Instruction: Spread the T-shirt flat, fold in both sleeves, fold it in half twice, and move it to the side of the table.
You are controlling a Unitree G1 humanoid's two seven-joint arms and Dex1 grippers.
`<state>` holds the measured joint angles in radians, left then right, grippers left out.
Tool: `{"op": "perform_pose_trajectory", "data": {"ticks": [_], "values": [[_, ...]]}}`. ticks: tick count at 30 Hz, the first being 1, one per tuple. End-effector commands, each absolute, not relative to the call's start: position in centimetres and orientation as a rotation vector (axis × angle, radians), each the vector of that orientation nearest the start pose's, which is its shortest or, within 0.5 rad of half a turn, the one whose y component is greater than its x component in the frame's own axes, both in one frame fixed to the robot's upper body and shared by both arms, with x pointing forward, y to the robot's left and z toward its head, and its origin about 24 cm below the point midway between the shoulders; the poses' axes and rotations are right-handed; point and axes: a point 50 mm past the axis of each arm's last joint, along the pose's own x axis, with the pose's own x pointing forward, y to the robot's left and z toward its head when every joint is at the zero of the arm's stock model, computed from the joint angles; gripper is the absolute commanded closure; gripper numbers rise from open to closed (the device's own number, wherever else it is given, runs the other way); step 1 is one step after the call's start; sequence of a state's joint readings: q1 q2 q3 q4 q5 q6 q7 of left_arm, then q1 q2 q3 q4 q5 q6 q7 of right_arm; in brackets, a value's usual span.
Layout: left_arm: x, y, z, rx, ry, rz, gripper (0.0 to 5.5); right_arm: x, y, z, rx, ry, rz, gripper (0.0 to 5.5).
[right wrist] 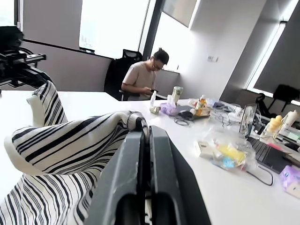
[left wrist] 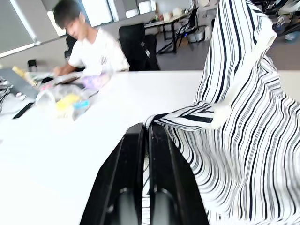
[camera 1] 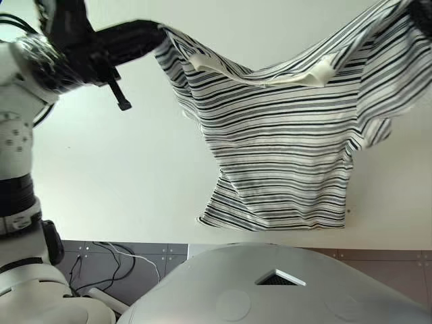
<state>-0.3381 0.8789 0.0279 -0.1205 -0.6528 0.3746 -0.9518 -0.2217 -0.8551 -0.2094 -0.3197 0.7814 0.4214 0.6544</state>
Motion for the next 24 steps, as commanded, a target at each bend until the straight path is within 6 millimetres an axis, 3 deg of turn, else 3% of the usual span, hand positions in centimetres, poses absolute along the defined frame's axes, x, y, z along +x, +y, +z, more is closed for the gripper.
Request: {"op": "perform_pose_trajectory", "data": {"ticks": [1, 5, 10, 16, 21, 24], "values": [[31.8, 20.7, 12.5, 0.376, 0.206, -1.012, 5.40, 32.8, -23.4, 14.0, -0.210, 0.094, 0.630, 5.38], [35.8, 17.5, 8.6, 0.452, 0.324, -0.942, 5.40, 36.0, -23.5, 9.1, -0.185, 0.264, 0.499, 5.38], [37.8, 15.6, 7.0, 0.504, 0.364, -0.781, 5.40, 37.5, -21.8, 7.1, -0.206, 0.340, 0.406, 5.18], [38.8, 16.0, 7.1, 0.650, 0.292, -0.560, 4.41, 38.2, -21.7, 6.8, -0.233, 0.339, 0.233, 3.94], [37.7, 18.6, 5.8, 0.700, 0.267, -0.495, 4.41, 37.6, -23.2, 6.6, -0.221, 0.290, 0.187, 3.94], [36.3, 18.1, 7.1, 0.667, 0.045, -0.657, 4.41, 35.7, -24.0, 7.3, -0.332, 0.156, 0.331, 3.94]]}}
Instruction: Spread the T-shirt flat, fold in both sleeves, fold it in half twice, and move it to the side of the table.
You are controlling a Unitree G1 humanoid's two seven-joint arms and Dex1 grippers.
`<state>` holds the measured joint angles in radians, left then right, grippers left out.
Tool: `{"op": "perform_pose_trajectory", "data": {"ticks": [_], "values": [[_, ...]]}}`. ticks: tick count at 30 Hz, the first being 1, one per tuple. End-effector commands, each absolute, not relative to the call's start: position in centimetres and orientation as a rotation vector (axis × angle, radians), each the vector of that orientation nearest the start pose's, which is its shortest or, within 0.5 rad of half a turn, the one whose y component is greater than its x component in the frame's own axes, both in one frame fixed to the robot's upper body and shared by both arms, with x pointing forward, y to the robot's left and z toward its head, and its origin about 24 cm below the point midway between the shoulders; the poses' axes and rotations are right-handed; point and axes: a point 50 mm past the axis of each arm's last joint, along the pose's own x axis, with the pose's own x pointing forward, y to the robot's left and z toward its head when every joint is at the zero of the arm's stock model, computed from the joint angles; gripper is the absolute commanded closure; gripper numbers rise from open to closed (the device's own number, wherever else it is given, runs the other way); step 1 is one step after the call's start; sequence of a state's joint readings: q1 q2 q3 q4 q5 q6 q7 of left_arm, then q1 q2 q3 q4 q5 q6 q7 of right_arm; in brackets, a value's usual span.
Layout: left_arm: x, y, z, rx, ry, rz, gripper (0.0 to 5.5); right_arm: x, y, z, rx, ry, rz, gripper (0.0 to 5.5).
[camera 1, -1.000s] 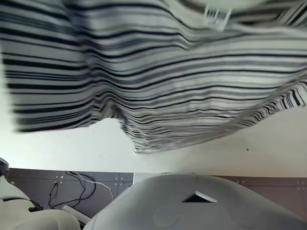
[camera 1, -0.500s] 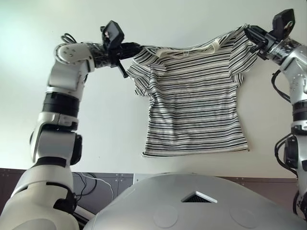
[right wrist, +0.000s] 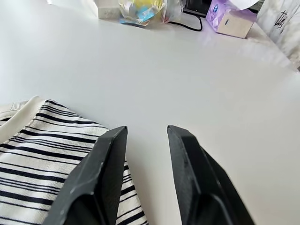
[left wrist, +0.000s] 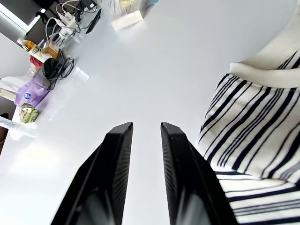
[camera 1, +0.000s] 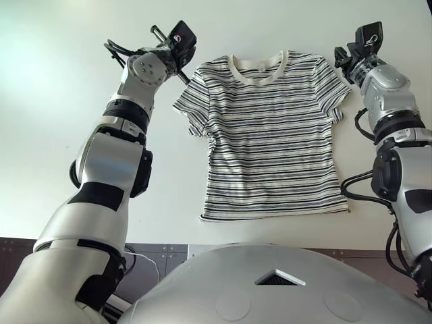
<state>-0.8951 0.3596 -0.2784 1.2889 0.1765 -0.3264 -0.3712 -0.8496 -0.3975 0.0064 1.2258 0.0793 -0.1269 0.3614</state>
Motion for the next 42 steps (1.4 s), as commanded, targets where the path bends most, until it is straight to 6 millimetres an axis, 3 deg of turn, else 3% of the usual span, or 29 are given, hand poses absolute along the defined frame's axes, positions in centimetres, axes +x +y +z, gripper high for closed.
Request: {"op": "perform_pose_trajectory", "data": {"ticks": [1, 3, 6, 12, 16, 21, 24, 26, 29, 32, 35, 38, 42], "values": [[35.4, 18.0, 7.5, 0.662, -0.019, -0.720, 4.41, 34.7, -24.0, 7.8, -0.352, 0.111, 0.392, 3.94], [31.4, 18.7, 7.4, 0.657, -0.064, -0.864, 4.41, 30.8, -23.6, 9.2, -0.363, 0.047, 0.565, 3.94], [25.7, 19.9, 6.0, 0.681, 0.018, -1.012, 4.41, 24.7, -22.8, 9.9, -0.412, 0.067, 0.800, 3.94], [22.5, 21.0, 4.1, 0.755, 0.148, -1.016, 4.41, 18.9, -22.1, 10.0, -0.415, 0.163, 0.969, 3.94], [21.4, 21.8, 1.9, 0.829, 0.280, -1.029, 4.41, 16.9, -22.6, 9.0, -0.434, 0.279, 1.019, 3.94], [21.9, 23.9, 0.3, 0.940, 0.409, -0.995, 4.41, 14.9, -24.2, 7.2, -0.485, 0.425, 1.027, 3.94], [22.2, 24.6, 1.2, 0.889, 0.387, -0.959, 4.41, 15.6, -26.9, 8.7, -0.459, 0.391, 0.867, 3.94], [20.4, 24.4, 2.1, 0.843, 0.351, -1.031, 4.41, 15.1, -29.2, 9.3, -0.456, 0.413, 0.786, 3.94], [17.4, 24.5, 3.4, 0.792, 0.348, -1.122, 4.41, 13.9, -30.3, 8.9, -0.455, 0.469, 0.780, 3.94], [15.4, 24.2, 3.3, 0.771, 0.397, -1.210, 4.37, 12.7, -29.7, 7.2, -0.446, 0.518, 0.827, 3.62], [14.7, 23.1, 1.9, 0.773, 0.397, -1.239, 4.37, 12.5, -28.6, 5.2, -0.491, 0.548, 0.907, 3.14], [14.2, 22.6, 1.0, 0.794, 0.391, -1.266, 4.37, 12.0, -27.9, 3.6, -0.538, 0.575, 0.995, 3.14], [14.0, 23.0, 0.9, 0.793, 0.392, -1.272, 4.37, 10.0, -27.1, 3.6, -0.488, 0.622, 1.156, 3.14]]}}
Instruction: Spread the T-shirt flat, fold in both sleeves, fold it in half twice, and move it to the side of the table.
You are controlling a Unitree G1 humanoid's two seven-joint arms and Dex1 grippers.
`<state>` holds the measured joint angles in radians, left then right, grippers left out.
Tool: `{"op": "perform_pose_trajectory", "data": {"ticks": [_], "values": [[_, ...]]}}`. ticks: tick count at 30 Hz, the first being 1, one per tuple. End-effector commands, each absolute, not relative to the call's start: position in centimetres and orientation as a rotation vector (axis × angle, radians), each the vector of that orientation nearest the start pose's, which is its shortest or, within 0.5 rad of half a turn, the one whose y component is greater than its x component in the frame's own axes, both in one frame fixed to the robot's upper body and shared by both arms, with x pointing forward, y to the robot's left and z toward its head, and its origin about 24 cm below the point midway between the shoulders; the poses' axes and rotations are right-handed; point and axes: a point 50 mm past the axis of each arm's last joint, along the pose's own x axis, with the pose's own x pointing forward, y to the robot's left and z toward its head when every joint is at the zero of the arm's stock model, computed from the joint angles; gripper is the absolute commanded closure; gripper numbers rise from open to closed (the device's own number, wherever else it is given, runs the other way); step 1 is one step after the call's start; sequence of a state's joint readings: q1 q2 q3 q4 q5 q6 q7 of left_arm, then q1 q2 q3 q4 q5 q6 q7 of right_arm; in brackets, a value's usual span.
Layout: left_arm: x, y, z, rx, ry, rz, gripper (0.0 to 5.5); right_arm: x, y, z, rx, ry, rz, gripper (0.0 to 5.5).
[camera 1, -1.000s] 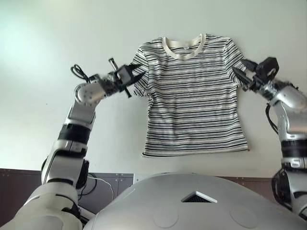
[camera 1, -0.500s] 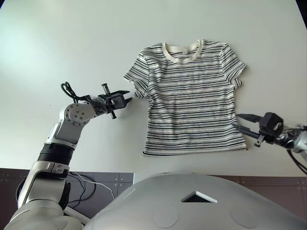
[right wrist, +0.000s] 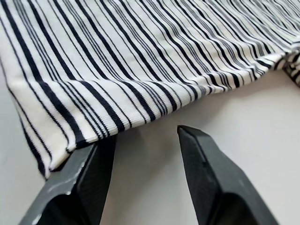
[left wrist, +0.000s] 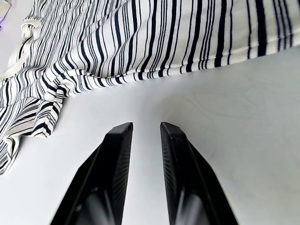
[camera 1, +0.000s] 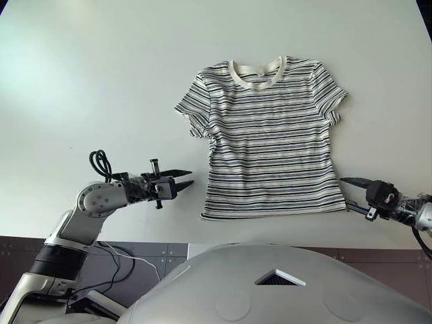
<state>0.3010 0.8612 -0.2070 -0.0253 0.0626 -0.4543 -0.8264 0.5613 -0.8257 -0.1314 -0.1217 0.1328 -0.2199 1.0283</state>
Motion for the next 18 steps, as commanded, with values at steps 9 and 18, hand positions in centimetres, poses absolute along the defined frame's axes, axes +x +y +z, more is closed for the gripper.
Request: {"op": "perform_pose_trajectory", "data": {"ticks": [9, 18], "values": [[15.3, 22.8, 2.5, 0.642, 0.394, -1.230, 4.37, 10.5, -26.2, 6.2, -0.047, 0.654, 1.116, 3.14], [18.9, 20.4, 7.1, 0.351, 0.342, -1.153, 4.37, 12.2, -28.8, 10.3, -0.103, 0.604, 1.082, 3.14]]}}
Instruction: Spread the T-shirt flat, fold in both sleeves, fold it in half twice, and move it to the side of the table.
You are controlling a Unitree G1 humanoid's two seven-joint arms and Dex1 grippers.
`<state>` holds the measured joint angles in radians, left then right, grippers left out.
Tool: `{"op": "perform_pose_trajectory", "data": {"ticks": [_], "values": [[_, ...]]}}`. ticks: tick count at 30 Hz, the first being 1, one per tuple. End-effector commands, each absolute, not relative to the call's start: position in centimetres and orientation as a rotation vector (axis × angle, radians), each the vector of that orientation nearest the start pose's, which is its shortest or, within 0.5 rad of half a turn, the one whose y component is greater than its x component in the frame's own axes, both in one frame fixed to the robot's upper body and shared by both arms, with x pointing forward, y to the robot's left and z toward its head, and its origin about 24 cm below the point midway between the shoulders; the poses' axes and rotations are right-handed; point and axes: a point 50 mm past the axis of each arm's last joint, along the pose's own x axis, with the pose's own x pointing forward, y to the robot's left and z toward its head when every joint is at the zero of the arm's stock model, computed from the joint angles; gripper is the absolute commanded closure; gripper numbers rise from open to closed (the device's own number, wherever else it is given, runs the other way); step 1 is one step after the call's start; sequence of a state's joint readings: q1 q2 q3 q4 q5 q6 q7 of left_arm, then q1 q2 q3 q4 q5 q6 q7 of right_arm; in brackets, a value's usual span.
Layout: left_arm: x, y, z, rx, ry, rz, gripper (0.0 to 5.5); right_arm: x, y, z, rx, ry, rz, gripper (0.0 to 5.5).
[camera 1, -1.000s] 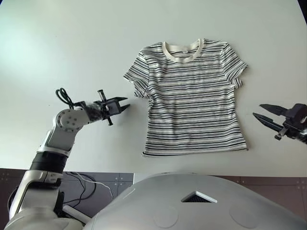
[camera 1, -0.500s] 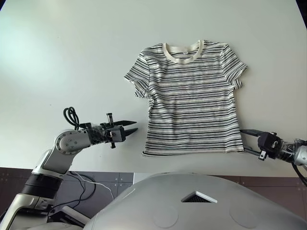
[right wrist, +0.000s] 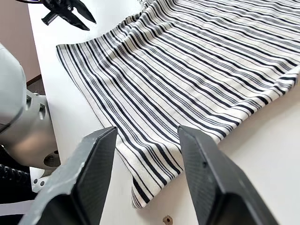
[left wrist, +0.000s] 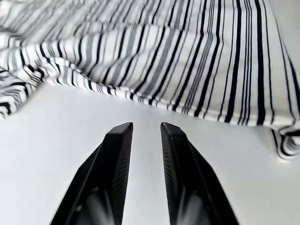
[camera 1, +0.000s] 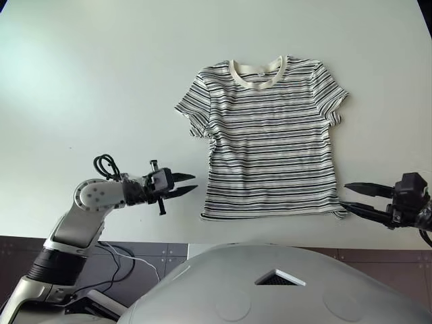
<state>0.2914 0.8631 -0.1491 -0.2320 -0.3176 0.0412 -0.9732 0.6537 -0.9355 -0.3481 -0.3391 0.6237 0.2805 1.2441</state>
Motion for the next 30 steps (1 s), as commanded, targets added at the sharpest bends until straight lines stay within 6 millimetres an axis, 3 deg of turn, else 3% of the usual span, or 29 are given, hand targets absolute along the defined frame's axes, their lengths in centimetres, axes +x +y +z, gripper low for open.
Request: {"op": "perform_pose_trajectory", "data": {"ticks": [1, 4, 7, 9, 11, 14, 17, 19, 21, 25, 30], "values": [[19.6, 19.8, 7.6, 0.353, 0.305, -1.153, 4.37, 13.0, -28.9, 10.6, -0.119, 0.575, 1.063, 3.14], [20.5, 17.6, 6.8, 0.482, 0.227, -1.217, 4.37, 15.8, -27.4, 9.9, -0.164, 0.458, 1.011, 3.14], [21.4, 15.8, 4.8, 0.631, 0.172, -1.273, 4.37, 18.2, -24.9, 7.1, -0.305, 0.373, 0.970, 3.14], [22.5, 15.2, 3.6, 0.739, 0.146, -1.286, 4.37, 19.1, -24.2, 5.1, -0.415, 0.355, 0.936, 3.14], [23.6, 15.0, 2.2, 0.852, 0.146, -1.296, 4.37, 19.9, -24.3, 3.7, -0.518, 0.337, 0.900, 3.14], [26.5, 16.0, 0.0, 1.037, 0.185, -1.252, 4.37, 22.8, -24.0, 2.1, -0.734, 0.259, 0.798, 3.14], [29.6, 16.0, 0.2, 1.092, 0.159, -1.140, 4.37, 25.4, -23.5, 1.6, -0.850, 0.182, 0.667, 3.14], [30.4, 15.9, 0.5, 1.085, 0.136, -1.120, 4.37, 26.6, -23.5, 1.7, -0.899, 0.138, 0.609, 3.14], [30.3, 15.8, 0.9, 1.020, 0.095, -1.145, 4.37, 26.6, -23.1, 2.0, -0.891, 0.088, 0.607, 3.14], [28.9, 16.5, 3.3, 0.857, -0.035, -1.139, 4.37, 24.6, -22.2, 3.8, -0.831, -0.006, 0.656, 3.14], [25.6, 17.8, 5.9, 0.827, -0.090, -1.114, 4.37, 21.6, -21.6, 6.4, -0.752, -0.031, 0.687, 3.14]]}}
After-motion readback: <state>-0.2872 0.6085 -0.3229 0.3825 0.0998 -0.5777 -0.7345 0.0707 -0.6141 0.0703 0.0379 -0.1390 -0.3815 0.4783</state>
